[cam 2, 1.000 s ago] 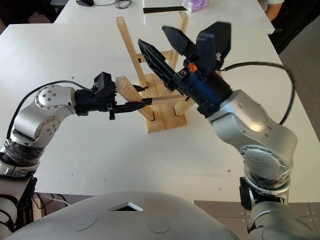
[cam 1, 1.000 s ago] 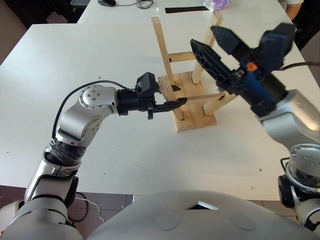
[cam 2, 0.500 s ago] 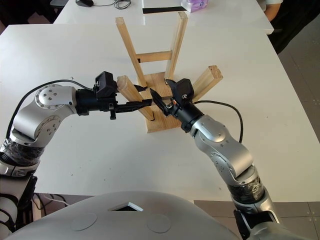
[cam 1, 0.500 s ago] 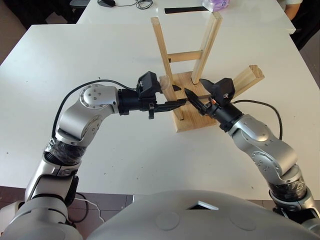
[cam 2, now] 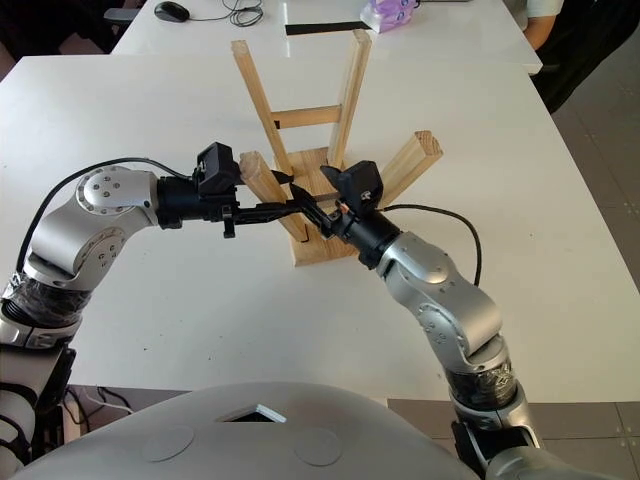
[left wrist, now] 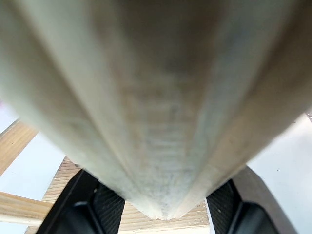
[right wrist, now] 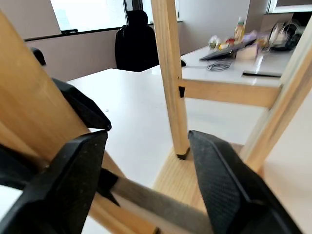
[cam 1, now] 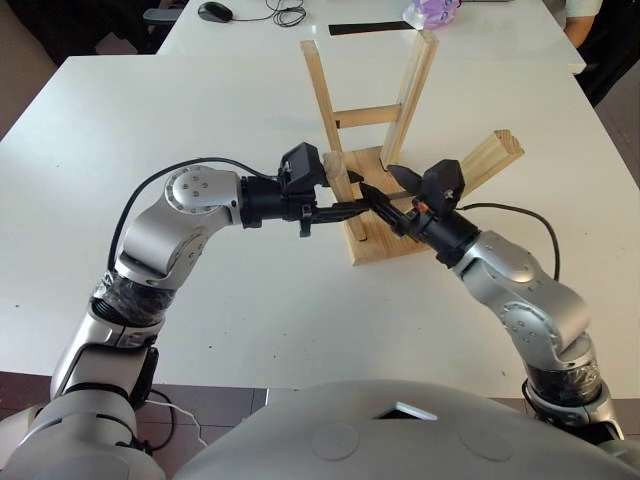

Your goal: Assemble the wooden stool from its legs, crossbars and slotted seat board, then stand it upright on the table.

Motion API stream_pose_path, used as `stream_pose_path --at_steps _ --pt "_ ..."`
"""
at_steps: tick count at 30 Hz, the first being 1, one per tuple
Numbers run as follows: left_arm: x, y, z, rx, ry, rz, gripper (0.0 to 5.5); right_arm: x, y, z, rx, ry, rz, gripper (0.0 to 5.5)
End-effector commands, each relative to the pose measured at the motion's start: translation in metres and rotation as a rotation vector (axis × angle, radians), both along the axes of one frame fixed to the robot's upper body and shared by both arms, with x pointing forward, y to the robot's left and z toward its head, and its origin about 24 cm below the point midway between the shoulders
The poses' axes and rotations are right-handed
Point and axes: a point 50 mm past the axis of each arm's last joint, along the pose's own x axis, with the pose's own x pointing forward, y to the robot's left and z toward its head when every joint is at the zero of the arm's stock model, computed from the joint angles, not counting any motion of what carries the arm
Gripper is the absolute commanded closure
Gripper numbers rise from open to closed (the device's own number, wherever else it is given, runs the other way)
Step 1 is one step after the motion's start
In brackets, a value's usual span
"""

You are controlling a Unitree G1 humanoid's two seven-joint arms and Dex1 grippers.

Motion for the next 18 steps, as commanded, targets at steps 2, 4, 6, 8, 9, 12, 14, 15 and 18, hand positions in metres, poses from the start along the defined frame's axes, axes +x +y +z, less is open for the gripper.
stream_pose_path --at_steps 2,4,6,8,9,12,14,15,18 --pt "-0.008 0.021 -0.059 0.220 0.215 0.084 3.43 0.008 -0.009 0.093 0.193 -0.343 0.053 2.45" --pt "-0.010 0.020 -0.062 0.226 0.212 0.085 3.43 0.015 -0.027 0.117 0.232 -0.413 0.006 2.45" --pt "-0.012 0.020 -0.064 0.231 0.214 0.085 3.43 0.023 -0.050 0.137 0.255 -0.475 -0.085 2.45" --pt "-0.014 0.021 -0.068 0.244 0.214 0.088 3.43 0.036 -0.076 0.144 0.232 -0.491 -0.215 2.45" --pt "-0.015 0.021 -0.070 0.249 0.212 0.089 3.43 0.041 -0.088 0.143 0.217 -0.483 -0.271 2.45" --pt "-0.018 0.017 -0.074 0.255 0.209 0.086 3.43 0.051 -0.107 0.134 0.162 -0.465 -0.370 2.45" --pt "-0.022 0.015 -0.075 0.243 0.214 0.085 3.43 0.057 -0.119 0.122 0.105 -0.435 -0.442 2.45" --pt "-0.023 0.015 -0.074 0.235 0.218 0.090 3.43 0.060 -0.124 0.114 0.072 -0.411 -0.473 2.45" --pt "-0.023 0.016 -0.073 0.229 0.220 0.101 3.43 0.066 -0.139 0.081 -0.177 -0.367 -0.557 2.45"
